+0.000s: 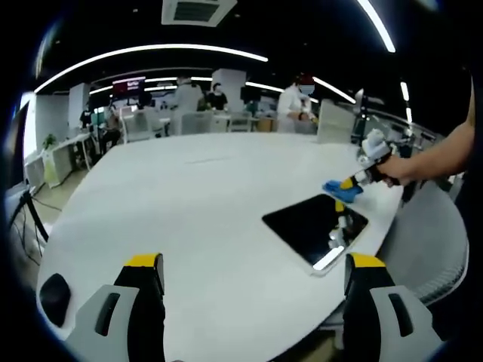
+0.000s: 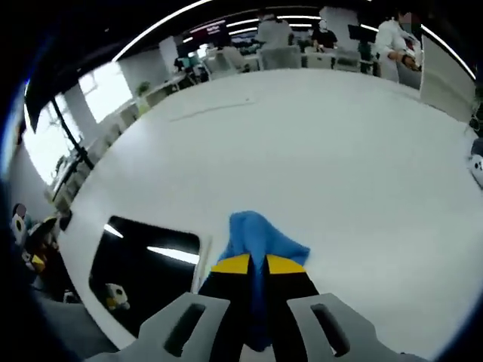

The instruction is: Wipe the mirror surface with the cleaning cloth until all visible marks leave the cleaned area.

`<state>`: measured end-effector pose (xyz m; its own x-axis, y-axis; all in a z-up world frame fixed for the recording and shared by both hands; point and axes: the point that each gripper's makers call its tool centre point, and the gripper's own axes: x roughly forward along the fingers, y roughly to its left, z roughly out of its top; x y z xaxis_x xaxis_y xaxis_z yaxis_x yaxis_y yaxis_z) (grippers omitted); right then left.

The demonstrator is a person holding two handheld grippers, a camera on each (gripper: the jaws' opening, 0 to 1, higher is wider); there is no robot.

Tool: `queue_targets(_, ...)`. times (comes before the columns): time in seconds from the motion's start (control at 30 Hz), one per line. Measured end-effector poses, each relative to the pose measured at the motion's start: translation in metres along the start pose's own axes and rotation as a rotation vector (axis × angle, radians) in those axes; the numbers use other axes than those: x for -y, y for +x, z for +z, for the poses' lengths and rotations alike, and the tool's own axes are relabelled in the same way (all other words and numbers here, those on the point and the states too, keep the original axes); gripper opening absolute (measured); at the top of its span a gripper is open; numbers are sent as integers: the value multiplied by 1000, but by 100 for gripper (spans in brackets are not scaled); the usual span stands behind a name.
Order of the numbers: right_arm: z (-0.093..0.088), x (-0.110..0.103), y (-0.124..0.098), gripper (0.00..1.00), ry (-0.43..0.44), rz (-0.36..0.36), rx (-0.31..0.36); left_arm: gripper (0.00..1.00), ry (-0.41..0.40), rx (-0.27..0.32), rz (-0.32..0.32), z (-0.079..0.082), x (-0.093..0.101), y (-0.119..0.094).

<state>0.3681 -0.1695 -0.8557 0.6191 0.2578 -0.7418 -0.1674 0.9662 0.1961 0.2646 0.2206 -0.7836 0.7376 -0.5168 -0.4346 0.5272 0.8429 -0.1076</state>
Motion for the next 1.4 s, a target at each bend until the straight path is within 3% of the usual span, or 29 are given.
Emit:
queue_targets(0.37,34,-45,-14,2,63,103,69,100,13,-7,-16,1,0,1)
queue_targets(0.53,20,-58,3,2,89,126,10,99,14,-4,-13,4,-3,0)
queue_targets(0.67,4,-67,13,2,43,145,-43,100,19,-11,-20,2,-1,-1)
queue_targets(0.73,1,-61,17,2,41,85,-32,100,19,-14,-18,2,-1,-3)
queue_targets(0.87,-9,-60,24,2,14,67,-59,99,15,-13,-9,1,-5,-5)
queue_targets(1.2,-9,-62,23,0,-24,43,-68,99,15,-22,-9,-1,-9,-4)
queue_targets(1.4,-8,-65,24,0,8,33,-86,100,11,-23,-15,-2,-8,-1)
